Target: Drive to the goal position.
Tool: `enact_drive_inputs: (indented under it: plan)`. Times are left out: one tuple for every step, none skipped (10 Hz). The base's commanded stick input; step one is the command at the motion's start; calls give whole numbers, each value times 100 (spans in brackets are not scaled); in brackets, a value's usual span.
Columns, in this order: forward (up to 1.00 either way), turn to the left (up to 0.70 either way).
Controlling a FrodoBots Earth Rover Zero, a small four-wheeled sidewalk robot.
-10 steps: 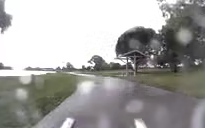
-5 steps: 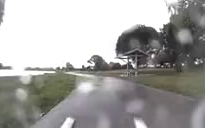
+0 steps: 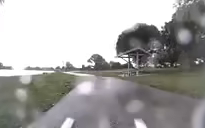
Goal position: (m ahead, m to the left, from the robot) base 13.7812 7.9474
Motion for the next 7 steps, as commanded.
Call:
enact_drive_inputs:
  plan:
    - [100, 0]
    - [100, 0]
    - [100, 0]
    - [100, 0]
    - [100, 0]
    - [100, 0]
    - [100, 0]
